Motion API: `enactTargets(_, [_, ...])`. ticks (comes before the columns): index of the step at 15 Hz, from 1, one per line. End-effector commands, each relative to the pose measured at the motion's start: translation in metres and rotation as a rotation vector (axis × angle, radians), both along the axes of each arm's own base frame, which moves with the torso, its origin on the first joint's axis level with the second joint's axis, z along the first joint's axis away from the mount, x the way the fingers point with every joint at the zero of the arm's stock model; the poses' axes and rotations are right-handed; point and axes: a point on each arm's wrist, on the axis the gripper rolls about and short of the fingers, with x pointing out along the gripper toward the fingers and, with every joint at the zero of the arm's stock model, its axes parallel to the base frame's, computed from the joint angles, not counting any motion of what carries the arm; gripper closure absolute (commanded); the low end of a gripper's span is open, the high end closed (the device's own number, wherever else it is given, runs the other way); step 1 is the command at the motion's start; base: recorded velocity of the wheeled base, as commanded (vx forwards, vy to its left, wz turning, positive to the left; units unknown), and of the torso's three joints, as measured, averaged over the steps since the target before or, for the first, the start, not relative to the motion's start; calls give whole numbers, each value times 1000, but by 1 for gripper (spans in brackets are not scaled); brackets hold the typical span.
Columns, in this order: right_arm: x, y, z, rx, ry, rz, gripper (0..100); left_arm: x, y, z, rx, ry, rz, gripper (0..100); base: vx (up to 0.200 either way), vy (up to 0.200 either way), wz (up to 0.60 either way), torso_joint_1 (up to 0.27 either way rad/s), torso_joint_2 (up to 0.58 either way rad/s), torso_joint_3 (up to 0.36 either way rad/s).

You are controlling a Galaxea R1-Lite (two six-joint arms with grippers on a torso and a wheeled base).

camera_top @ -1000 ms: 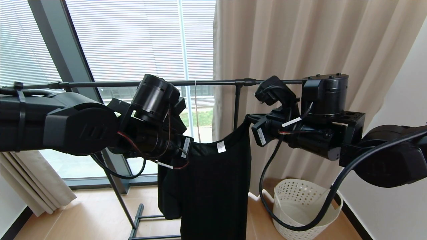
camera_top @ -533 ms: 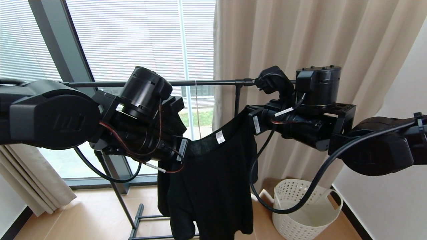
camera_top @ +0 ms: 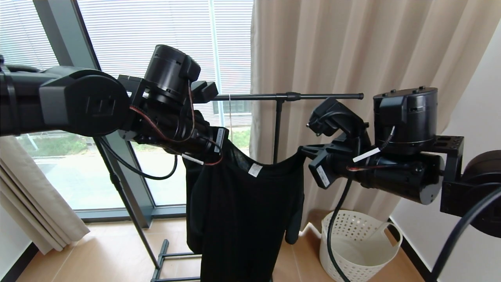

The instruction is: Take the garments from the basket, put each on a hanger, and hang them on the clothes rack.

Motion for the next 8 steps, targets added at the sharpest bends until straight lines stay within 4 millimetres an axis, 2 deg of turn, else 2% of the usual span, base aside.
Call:
enactTargets(1, [-25, 4, 13, 23, 1, 99, 100, 23, -4, -5, -8, -10, -3, 100, 0, 0, 0, 0, 0, 0])
enactTargets(4, [-42, 30, 6, 68, 70, 179, 100, 34, -9, -2, -49, -21, -46, 100, 0, 0, 0, 0, 0, 0])
enactTargets(7, [-45, 59, -3, 143, 153, 195, 100, 48, -17, 1, -90, -41, -83, 100, 0, 0, 0, 0, 0, 0])
enactTargets(8, [-47, 64, -4, 152, 163, 201, 100, 49, -18, 3, -93, -48, -84, 100, 0, 0, 0, 0, 0, 0])
